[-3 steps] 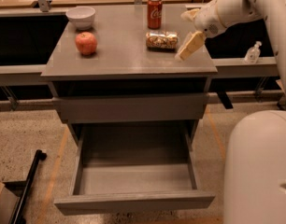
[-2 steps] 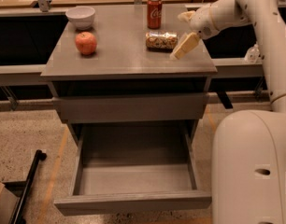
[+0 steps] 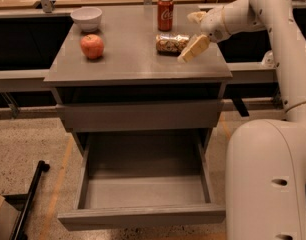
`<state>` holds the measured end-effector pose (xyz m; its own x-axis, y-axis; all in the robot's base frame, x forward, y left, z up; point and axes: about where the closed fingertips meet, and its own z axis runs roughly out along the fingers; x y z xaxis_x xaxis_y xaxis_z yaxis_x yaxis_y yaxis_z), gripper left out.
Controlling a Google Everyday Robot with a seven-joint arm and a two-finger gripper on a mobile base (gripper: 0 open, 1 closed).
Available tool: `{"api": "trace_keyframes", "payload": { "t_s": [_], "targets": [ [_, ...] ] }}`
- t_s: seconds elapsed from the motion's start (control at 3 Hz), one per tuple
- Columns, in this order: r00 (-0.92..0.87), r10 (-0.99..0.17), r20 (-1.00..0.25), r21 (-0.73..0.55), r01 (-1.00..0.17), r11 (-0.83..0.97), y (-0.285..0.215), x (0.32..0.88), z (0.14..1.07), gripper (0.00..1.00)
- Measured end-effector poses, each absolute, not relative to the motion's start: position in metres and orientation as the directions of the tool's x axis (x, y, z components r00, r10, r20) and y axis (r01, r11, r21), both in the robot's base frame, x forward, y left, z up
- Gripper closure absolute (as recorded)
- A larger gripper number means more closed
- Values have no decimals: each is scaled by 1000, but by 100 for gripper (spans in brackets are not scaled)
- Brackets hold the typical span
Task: Place orange can into middle drawer
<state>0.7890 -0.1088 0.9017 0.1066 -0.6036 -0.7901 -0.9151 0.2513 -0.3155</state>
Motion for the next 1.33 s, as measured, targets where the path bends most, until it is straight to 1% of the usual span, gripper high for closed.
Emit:
{"api": "trace_keyframes", "payload": {
  "t_s": [0.33, 1.0, 1.33],
  "targets": [
    [125, -561, -819, -319, -911, 261, -94, 803, 895, 0],
    [120, -537, -835, -316, -904, 288, -83, 831, 869, 0],
    [102, -539, -836, -315, -893, 321, -94, 843, 859, 18]
  ]
}}
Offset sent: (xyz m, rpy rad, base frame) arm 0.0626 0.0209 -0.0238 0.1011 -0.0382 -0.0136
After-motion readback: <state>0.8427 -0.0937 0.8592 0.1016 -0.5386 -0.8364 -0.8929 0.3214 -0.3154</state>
